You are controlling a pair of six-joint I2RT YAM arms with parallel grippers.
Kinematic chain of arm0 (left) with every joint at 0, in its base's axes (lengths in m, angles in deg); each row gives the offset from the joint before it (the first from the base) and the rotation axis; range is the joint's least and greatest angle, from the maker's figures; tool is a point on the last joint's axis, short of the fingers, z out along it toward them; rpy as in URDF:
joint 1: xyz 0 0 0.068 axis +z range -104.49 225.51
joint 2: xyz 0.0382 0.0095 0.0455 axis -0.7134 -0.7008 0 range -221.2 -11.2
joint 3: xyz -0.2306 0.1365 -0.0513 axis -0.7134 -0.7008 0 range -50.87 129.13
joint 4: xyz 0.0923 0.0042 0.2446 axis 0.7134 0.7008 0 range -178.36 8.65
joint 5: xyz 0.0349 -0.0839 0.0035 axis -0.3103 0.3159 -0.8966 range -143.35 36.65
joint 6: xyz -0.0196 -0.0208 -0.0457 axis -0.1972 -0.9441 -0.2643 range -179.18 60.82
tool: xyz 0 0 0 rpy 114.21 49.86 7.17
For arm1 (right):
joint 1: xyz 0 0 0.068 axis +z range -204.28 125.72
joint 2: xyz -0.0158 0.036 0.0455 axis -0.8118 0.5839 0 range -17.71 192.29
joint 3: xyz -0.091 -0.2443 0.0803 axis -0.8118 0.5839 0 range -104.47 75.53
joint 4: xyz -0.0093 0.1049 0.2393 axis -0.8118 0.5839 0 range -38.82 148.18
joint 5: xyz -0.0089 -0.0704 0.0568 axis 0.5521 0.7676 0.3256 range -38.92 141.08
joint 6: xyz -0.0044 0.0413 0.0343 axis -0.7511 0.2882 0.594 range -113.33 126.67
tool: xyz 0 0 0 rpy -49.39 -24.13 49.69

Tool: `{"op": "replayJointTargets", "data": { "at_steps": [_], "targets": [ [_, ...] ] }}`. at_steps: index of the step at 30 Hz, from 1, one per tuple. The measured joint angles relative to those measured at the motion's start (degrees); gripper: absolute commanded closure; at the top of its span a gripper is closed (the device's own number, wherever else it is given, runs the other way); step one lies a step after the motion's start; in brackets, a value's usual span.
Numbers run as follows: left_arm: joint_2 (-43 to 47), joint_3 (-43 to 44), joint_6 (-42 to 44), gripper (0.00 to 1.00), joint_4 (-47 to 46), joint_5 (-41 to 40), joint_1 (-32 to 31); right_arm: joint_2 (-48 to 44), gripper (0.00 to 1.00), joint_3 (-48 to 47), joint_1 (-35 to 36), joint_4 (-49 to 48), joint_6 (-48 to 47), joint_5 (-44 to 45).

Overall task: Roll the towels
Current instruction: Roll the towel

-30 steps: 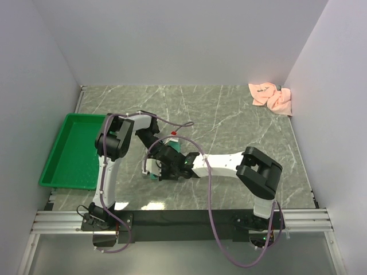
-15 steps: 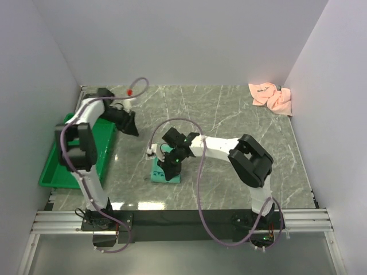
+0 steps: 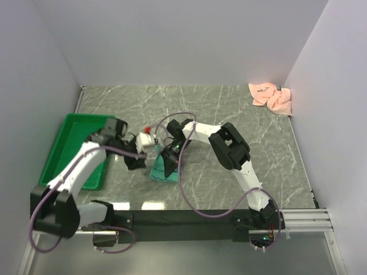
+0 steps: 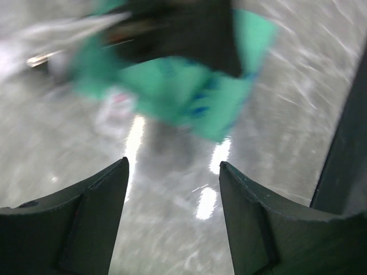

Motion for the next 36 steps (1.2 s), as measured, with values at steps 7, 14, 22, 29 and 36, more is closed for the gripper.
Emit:
{"op": "replayJointTargets", "data": {
  "at_steps": [7, 14, 22, 29, 36],
  "targets": [
    [5.29, -9.97, 0.2, 0.32, -7.76, -9.35, -21.33, 6.95, 1.0, -6.27, -0.74, 7.37, 0.66, -6.1],
    [2.29, -11.87, 0.04, 0.35, -16.37, -15.72, -30.95, 9.46, 0.95, -7.78, -2.03, 10.12, 0.79, -9.25],
    [-6.14, -14.4, 0.28, 0.48, -22.69, -20.13, -32.24, 10.14, 0.94, -8.61, -2.6, 12.52, -1.25, -9.6],
    [-7.26, -14.93, 0.17, 0.81, -24.68, -20.52, -32.37, 9.44, 0.7, -6.25, -3.26, 11.63, -1.64, -10.34],
    [-7.76, -14.36, 0.13, 0.98, -24.02, -19.43, -32.57, 5.25, 0.38, -2.97, -5.33, 10.69, -1.55, -6.29]
  ]
}}
